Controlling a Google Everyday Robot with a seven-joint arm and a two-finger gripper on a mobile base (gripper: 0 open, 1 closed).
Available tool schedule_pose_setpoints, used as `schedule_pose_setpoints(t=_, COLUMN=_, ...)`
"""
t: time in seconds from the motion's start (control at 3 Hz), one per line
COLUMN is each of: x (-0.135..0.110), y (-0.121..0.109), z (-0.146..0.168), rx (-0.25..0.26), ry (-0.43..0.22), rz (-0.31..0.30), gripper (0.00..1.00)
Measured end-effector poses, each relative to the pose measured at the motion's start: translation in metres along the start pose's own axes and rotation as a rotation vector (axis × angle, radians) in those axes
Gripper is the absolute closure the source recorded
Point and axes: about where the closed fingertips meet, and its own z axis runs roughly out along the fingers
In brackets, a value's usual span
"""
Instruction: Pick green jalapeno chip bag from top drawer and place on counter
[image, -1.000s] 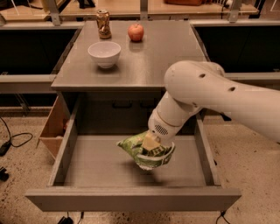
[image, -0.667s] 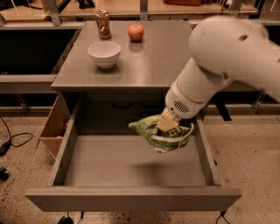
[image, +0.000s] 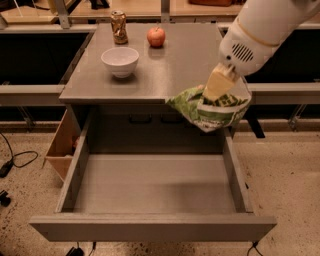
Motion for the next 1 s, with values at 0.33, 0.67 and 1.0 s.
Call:
schedule_pose_setpoints(t=0.33, x=-0.019, y=-0.033, z=-0.05, rx=0.066, ry=-0.068, rz=0.045, gripper=1.0)
schedule_pose_setpoints(t=0.67, x=-0.035, y=-0.043, z=-0.088, rx=0.123, ry=-0.144, rz=0.044, gripper=1.0)
schedule_pose_setpoints(t=1.0, x=-0.036, y=-0.044, z=-0.088, rx=0.123, ry=-0.145, rz=0.044, gripper=1.0)
